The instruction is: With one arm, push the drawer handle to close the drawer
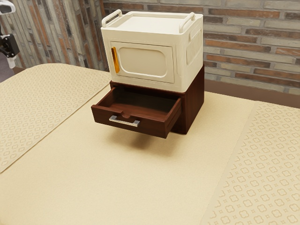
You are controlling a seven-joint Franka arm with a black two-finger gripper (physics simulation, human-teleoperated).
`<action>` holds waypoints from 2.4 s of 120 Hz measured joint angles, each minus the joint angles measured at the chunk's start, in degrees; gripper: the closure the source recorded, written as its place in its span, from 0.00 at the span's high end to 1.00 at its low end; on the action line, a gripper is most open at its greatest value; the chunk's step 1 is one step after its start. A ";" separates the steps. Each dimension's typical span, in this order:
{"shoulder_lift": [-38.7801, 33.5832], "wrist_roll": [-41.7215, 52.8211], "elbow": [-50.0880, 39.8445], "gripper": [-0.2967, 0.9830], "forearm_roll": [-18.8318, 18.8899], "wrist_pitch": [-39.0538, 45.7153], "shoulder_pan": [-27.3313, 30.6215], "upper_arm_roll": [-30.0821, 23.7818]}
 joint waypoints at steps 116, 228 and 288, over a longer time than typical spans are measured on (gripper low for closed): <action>-1.64 -8.81 -15.94 0.18 -3.69 2.65 4.30 -19.98; 9.73 -18.93 -27.85 0.15 -3.22 38.55 -1.50 -23.21; 20.30 -20.33 -20.73 0.15 -3.78 43.97 -2.73 -23.22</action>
